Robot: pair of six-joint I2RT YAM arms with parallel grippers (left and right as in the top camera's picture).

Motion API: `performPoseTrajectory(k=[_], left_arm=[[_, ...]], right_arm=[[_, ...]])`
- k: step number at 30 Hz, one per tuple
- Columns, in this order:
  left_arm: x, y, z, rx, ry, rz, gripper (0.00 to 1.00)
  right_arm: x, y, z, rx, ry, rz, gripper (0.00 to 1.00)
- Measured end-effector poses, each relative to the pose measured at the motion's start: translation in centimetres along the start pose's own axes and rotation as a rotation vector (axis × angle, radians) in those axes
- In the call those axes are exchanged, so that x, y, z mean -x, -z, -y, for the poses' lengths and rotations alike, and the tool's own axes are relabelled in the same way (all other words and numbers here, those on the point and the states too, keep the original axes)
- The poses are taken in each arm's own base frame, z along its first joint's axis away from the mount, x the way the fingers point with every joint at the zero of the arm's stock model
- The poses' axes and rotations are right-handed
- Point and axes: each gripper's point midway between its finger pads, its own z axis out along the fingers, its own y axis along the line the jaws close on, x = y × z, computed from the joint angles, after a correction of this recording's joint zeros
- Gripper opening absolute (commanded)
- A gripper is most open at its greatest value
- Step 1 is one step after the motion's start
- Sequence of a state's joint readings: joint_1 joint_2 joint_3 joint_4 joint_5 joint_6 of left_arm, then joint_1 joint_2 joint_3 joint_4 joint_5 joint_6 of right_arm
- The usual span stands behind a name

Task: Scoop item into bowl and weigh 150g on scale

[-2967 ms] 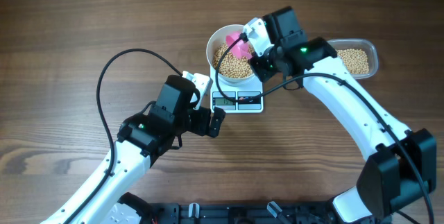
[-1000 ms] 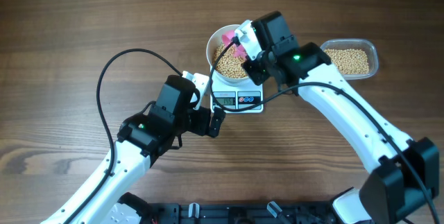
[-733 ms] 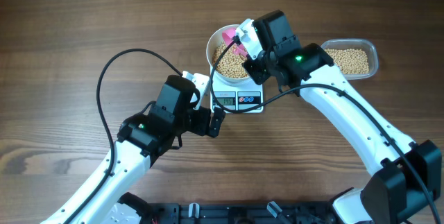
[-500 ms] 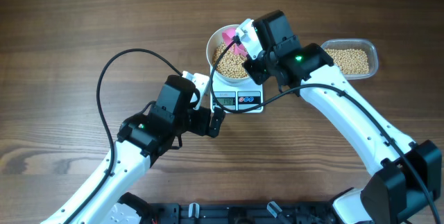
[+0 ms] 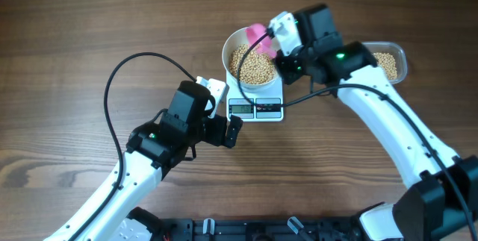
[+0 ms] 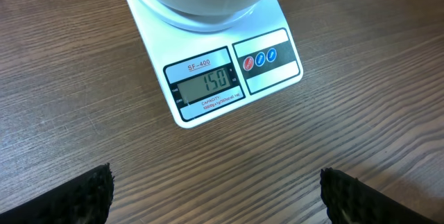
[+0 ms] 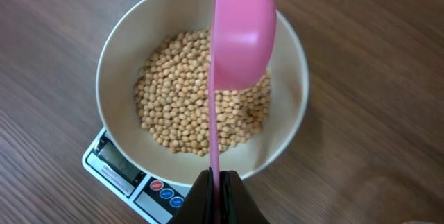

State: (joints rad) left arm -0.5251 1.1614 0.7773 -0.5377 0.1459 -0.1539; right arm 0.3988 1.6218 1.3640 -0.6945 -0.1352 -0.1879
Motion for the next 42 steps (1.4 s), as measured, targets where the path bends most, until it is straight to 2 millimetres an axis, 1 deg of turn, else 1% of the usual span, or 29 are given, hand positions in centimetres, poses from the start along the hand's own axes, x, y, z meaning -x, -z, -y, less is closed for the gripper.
performPoseTrajectory(k=[4,12,42], left_arm=[[0.0,0.0,0.0,0.0,0.0,0.0,1.0],[0.0,0.0,0.01,0.0,0.0,0.0,1.0],[0.0,0.0,0.01,0.0,0.0,0.0,1.0]], right_arm=[[0.24,0.88,0.92,0.007,-0.03,0.025,0.04],[0.39,1.0,0.42,0.045,-0.033,0.035,0.04],[0.21,0.99,0.37,0.047,-0.03,0.028,0.04]])
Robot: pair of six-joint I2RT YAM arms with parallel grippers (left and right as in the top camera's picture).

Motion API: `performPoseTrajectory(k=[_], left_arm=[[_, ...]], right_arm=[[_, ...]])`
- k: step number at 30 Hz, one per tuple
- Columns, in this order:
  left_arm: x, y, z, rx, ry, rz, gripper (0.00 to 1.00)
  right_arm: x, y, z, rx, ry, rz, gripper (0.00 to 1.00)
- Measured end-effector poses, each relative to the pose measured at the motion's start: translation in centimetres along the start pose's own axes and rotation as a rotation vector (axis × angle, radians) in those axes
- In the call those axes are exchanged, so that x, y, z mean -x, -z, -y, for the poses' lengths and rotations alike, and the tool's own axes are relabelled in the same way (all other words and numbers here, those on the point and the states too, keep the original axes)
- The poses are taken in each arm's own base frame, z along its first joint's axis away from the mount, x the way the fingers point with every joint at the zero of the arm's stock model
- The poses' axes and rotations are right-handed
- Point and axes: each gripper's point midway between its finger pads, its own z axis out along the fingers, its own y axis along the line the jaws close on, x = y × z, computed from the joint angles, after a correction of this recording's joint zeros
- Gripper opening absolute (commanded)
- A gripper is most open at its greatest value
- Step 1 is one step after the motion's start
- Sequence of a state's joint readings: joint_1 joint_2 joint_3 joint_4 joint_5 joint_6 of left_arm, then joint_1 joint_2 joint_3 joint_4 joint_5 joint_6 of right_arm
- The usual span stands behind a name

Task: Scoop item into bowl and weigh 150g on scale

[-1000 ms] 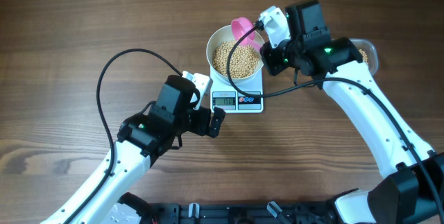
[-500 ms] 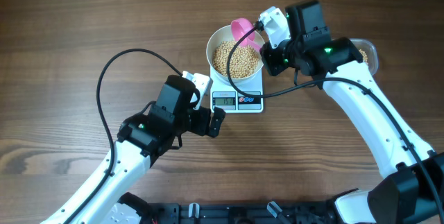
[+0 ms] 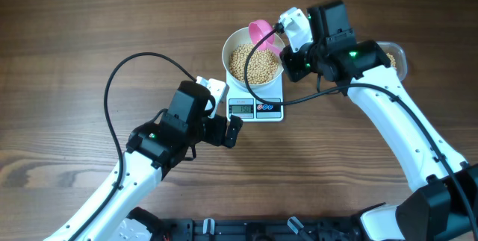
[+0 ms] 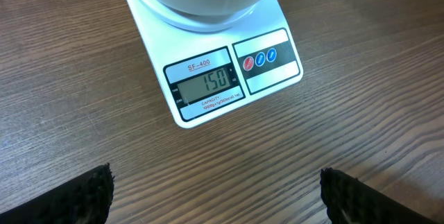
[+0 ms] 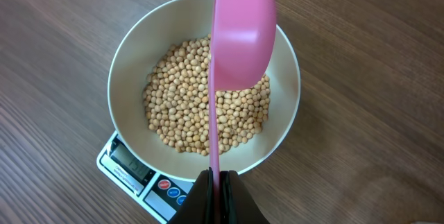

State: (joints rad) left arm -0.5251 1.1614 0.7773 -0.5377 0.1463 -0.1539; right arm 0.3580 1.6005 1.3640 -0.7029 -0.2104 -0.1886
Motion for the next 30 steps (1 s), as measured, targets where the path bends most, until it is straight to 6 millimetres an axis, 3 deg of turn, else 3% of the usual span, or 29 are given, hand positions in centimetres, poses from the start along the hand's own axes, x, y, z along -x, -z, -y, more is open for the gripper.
performPoseTrajectory(k=[22,30], left_arm=[[0.01,0.0,0.0,0.0,0.0,0.0,1.0],[0.0,0.0,-0.01,0.0,0.0,0.0,1.0]], right_arm=[[0.05,0.02,-0.21,0.012,-0.006,0.003,0.04],[0.13,0.02,-0.61,0.036,-0.152,0.005,0.04]])
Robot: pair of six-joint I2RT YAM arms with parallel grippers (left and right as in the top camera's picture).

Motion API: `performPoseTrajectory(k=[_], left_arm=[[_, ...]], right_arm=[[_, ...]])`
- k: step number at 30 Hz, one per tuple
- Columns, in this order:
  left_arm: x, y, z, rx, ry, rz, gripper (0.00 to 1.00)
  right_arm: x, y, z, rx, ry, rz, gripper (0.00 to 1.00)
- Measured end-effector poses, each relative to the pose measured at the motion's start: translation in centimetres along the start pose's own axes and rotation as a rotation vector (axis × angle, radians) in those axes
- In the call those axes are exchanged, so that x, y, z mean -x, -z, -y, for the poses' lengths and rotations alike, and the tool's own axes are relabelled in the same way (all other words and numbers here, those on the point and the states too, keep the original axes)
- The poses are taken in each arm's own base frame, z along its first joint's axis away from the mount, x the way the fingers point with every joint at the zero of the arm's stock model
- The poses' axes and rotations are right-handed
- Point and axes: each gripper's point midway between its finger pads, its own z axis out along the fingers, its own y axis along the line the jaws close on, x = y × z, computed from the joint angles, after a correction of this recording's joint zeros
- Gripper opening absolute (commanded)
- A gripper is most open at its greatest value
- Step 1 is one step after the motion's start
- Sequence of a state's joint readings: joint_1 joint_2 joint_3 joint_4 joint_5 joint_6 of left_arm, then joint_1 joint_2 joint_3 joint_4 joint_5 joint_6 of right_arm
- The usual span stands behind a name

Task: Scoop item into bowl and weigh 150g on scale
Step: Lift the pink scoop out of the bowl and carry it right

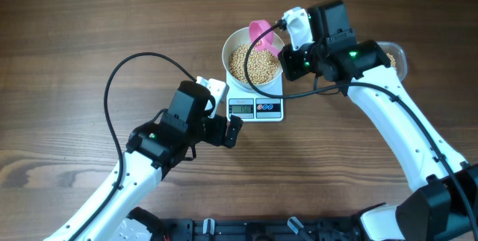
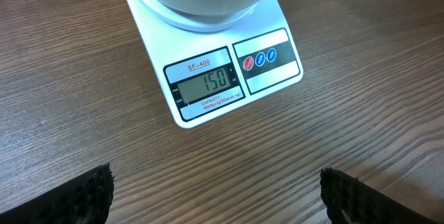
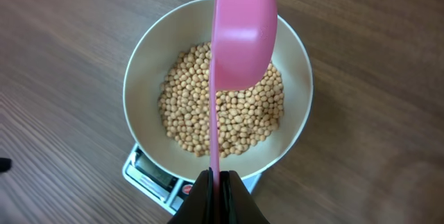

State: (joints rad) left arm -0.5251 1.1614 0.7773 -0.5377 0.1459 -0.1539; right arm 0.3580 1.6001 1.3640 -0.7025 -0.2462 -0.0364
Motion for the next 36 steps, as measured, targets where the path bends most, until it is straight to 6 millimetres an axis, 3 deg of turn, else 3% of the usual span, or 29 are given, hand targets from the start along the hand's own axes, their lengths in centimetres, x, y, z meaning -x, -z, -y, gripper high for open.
performPoseTrajectory(k=[8,14,21,26,30,36], left_arm=[[0.0,0.0,0.0,0.0,0.0,0.0,1.0],[0.0,0.0,0.0,0.0,0.0,0.0,1.0],[0.0,0.0,0.0,0.0,0.0,0.0,1.0],[0.0,0.0,0.0,0.0,0.0,0.0,1.0],[0.0,0.0,0.0,0.0,0.0,0.0,1.0],[0.0,0.0,0.0,0.0,0.0,0.0,1.0]], right_arm=[[0.9,0.7,-1.4,0.112,-0.088,0.039,0.04],[2.8,2.2,0.0,0.207,-0.224,0.12,0.04],[3.9,5.0,4.1,0.265,-0.368,0.205,0.04],[3.7,8.9,9.4,0.231,-0.501,0.297,0.04],[1.9,11.5,13.2,0.17,-0.598,0.325,0.04],[-3.1,13.5,17.0,0.079,-0.726,0.266,0.04]])
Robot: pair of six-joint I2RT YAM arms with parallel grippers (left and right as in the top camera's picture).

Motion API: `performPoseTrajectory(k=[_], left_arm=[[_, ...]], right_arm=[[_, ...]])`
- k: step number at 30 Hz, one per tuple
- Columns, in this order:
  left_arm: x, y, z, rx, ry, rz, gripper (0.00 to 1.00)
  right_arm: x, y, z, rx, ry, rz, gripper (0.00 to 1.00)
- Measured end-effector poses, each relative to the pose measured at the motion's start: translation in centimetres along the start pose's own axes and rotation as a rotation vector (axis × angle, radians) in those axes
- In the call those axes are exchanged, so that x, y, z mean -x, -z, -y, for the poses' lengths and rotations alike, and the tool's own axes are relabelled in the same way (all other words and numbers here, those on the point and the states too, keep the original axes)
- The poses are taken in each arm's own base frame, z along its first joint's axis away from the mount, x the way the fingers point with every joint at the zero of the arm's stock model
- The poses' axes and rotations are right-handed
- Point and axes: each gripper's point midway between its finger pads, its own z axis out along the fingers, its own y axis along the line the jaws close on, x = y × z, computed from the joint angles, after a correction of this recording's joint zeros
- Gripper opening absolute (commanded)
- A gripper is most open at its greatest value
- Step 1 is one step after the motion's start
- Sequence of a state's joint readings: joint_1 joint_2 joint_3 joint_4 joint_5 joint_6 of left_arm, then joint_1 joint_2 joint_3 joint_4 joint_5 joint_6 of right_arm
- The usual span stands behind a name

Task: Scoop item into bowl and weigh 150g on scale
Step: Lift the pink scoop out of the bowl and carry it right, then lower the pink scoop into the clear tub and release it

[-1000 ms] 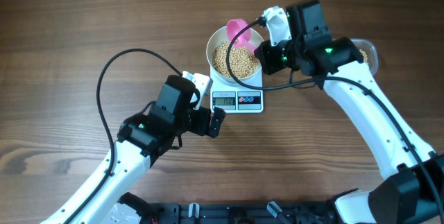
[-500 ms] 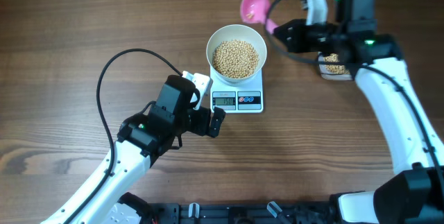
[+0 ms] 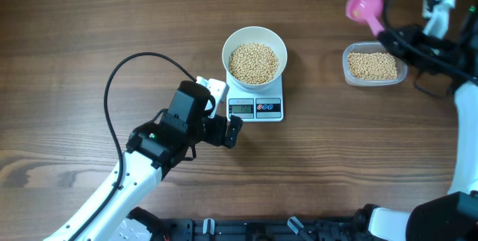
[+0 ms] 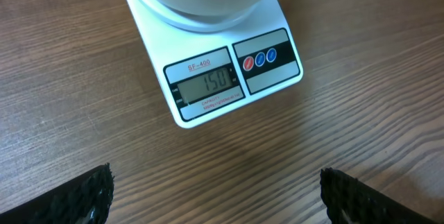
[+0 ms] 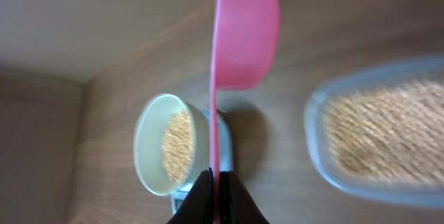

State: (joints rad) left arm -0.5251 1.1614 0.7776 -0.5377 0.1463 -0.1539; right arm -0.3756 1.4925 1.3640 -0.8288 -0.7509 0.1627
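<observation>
A white bowl point(image 3: 255, 47) of soybeans point(image 3: 254, 63) stands on the white scale point(image 3: 255, 107), whose display point(image 4: 208, 80) reads 150. My right gripper point(image 5: 215, 182) is shut on the handle of the pink scoop point(image 3: 364, 4), held at the far right, beside a clear tub point(image 3: 373, 64) of soybeans. In the right wrist view the scoop point(image 5: 243, 30) is seen edge-on, with the bowl point(image 5: 170, 144) far off. My left gripper point(image 4: 215, 196) stands open over bare table just in front of the scale, nothing between its fingers point(image 4: 76, 196).
The wooden table point(image 3: 89, 32) stretches round the scale. A black cable point(image 3: 119, 77) loops over the left arm. The table's back corner and a wall show in the right wrist view.
My right gripper has moved from over the bowl to the far right, by the tub, with the pink scoop still in it. The left arm, bowl and scale have not moved; display still 150.
My right gripper held the pink scoop low over the bowl, the display reading 150. At the two later moments it held the scoop a bit higher over the bowl. Now it is away by the tub at the right. My left gripper stayed open throughout.
</observation>
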Motion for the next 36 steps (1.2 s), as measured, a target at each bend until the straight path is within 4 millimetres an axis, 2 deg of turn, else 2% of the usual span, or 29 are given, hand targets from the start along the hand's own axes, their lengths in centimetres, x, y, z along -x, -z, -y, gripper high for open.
performPoseTrajectory(k=[7,12,15,23,28,36], left_arm=[[0.0,0.0,0.0,0.0,0.0,0.0,1.0],[0.0,0.0,0.0,0.0,0.0,0.0,1.0],[0.0,0.0,0.0,0.0,0.0,0.0,1.0],[0.0,0.0,0.0,0.0,0.0,0.0,1.0],[0.0,0.0,0.0,0.0,0.0,0.0,1.0],[0.0,0.0,0.0,0.0,0.0,0.0,1.0]], right_arm=[[-1.3,2.4,4.5,-0.13,-0.093,-0.024,0.04],[-3.6,3.2,7.0,-0.283,-0.121,-0.101,0.04],[-4.0,3.6,8.2,-0.354,-0.121,-0.118,0.04],[-4.1,4.0,9.5,-0.428,-0.108,-0.117,0.04],[-5.0,3.1,10.7,-0.438,-0.113,-0.128,0.04],[-5.1,1.4,10.2,-0.388,-0.131,-0.109,0.04]])
